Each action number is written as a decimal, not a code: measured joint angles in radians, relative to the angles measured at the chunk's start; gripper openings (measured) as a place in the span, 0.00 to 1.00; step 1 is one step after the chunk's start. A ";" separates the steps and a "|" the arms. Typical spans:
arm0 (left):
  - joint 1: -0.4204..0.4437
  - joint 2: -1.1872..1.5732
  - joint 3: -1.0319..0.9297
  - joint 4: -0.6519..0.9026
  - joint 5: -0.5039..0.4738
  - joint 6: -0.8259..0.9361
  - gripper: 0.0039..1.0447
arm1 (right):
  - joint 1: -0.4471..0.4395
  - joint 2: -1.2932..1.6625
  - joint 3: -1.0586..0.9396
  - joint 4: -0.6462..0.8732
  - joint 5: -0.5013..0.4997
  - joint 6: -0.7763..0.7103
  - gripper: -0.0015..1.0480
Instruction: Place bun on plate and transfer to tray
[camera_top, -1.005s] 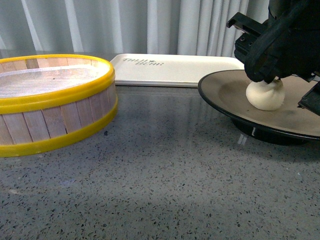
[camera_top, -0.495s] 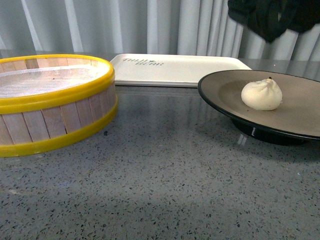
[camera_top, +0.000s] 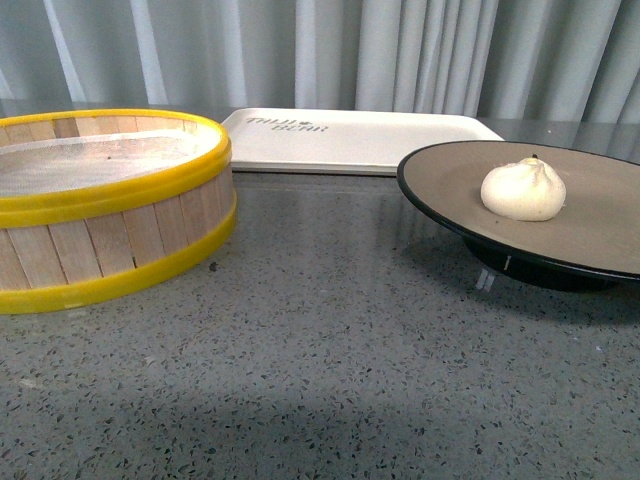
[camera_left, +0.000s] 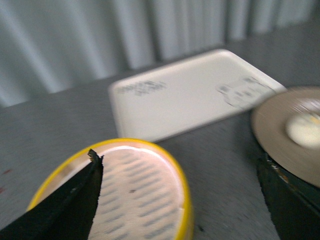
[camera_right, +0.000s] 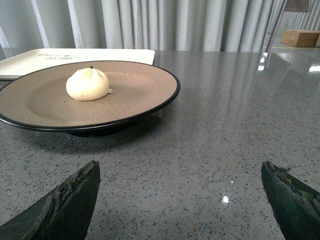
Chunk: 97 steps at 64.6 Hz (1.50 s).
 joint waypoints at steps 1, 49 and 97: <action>0.025 -0.046 -0.061 0.068 -0.056 -0.035 0.80 | 0.000 0.000 0.000 0.000 0.000 0.000 0.92; 0.471 -0.600 -0.808 0.294 0.260 -0.149 0.04 | 0.000 0.000 0.000 0.000 0.000 0.000 0.92; 0.471 -0.820 -0.909 0.208 0.260 -0.150 0.04 | 0.000 0.000 0.000 0.000 0.000 0.000 0.92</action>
